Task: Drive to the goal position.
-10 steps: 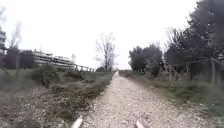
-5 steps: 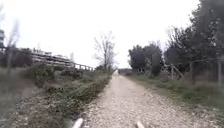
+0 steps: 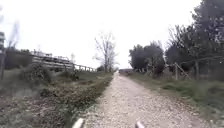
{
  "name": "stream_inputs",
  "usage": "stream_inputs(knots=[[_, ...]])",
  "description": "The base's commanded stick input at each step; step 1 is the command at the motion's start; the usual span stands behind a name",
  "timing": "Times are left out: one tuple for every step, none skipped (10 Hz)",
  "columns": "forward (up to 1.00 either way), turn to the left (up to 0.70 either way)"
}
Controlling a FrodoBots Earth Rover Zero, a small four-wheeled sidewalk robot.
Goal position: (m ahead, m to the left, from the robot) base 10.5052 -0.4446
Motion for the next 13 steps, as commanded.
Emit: stream_inputs(knots=[[0.5, 0.0], [0.5, 0.0], [0.5, 0.0], [0.5, 0.0], [0.5, 0.0], [0.5, 0.0], [0.5, 0.0], [0.5, 0.0], [0.5, 0.0], [0.5, 0.0], [0.5, 0.0], [0.5, 0.0], [0.5, 0.0]])
